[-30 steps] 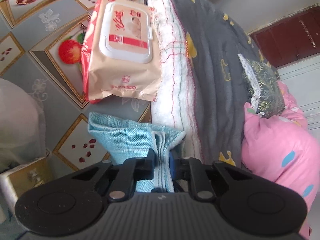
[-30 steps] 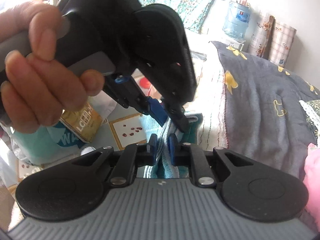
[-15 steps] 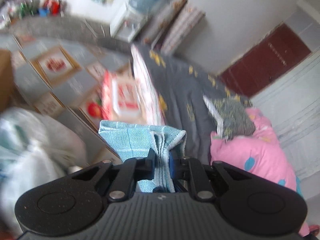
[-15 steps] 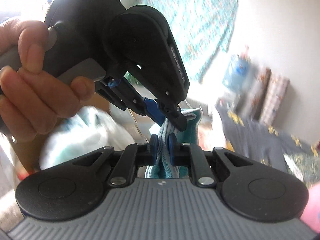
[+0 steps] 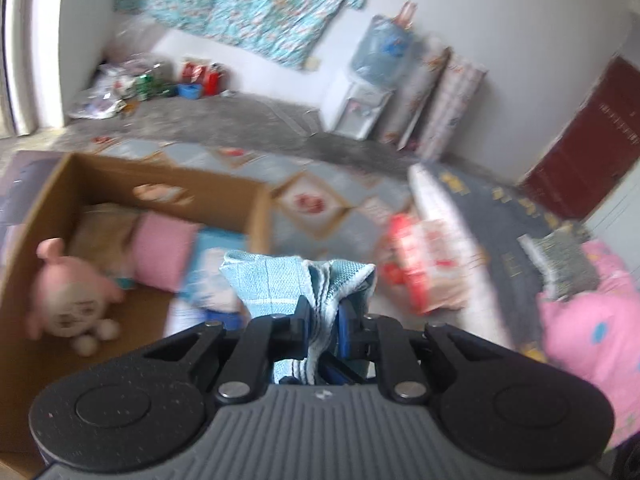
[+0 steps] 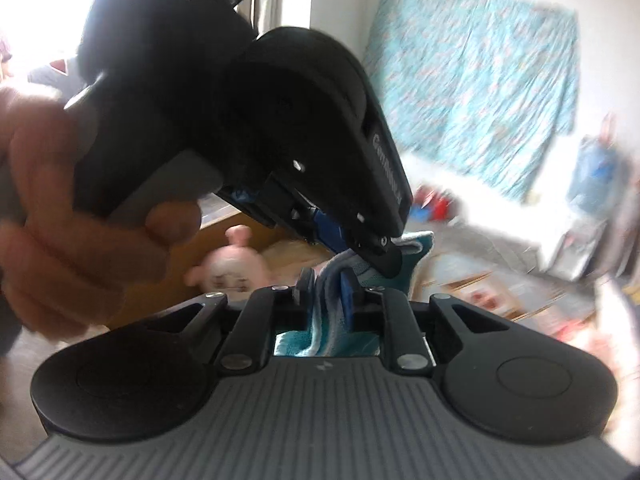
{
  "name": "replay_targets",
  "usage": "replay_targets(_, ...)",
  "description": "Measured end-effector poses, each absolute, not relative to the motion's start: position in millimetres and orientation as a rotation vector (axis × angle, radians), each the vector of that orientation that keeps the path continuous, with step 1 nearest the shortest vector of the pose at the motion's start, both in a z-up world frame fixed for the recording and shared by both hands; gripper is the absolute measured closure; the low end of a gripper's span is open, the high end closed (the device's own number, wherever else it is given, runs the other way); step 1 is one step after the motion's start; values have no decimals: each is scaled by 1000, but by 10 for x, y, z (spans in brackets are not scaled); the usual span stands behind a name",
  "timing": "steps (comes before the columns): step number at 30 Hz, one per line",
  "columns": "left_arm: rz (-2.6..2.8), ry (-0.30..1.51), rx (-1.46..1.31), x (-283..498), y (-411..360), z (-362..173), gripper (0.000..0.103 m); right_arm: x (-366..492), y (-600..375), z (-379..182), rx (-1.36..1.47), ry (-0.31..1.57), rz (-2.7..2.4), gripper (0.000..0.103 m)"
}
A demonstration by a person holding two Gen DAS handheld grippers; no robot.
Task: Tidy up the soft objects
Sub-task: 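Pinch the light-blue towel with the left gripper while the right gripper holds it, then lower the light-blue towel into the box and open the left gripper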
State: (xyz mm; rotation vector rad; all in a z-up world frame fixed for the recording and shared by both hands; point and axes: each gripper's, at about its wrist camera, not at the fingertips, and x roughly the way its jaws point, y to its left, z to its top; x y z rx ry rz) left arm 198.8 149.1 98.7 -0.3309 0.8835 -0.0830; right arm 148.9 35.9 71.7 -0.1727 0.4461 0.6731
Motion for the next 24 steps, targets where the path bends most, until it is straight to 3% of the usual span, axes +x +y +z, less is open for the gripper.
replay_targets(5, -40, 978, -241, 2134, 1919, 651, 89, 1707, 754, 494, -166, 541, 728, 89)
replay_targets(8, -37, 1023, -194, 2195, 2123, 431, 89, 1666, 779, 424, -200, 534, 741, 84)
replay_targets(15, -64, 1140, -13, 2338, 2152, -83, 89, 1605, 400, 505, -191, 554, 696, 78)
replay_targets(24, -60, 1089, 213, 2365, 2028, -186, 88, 1554, -27, 425, -142, 568, 655, 76)
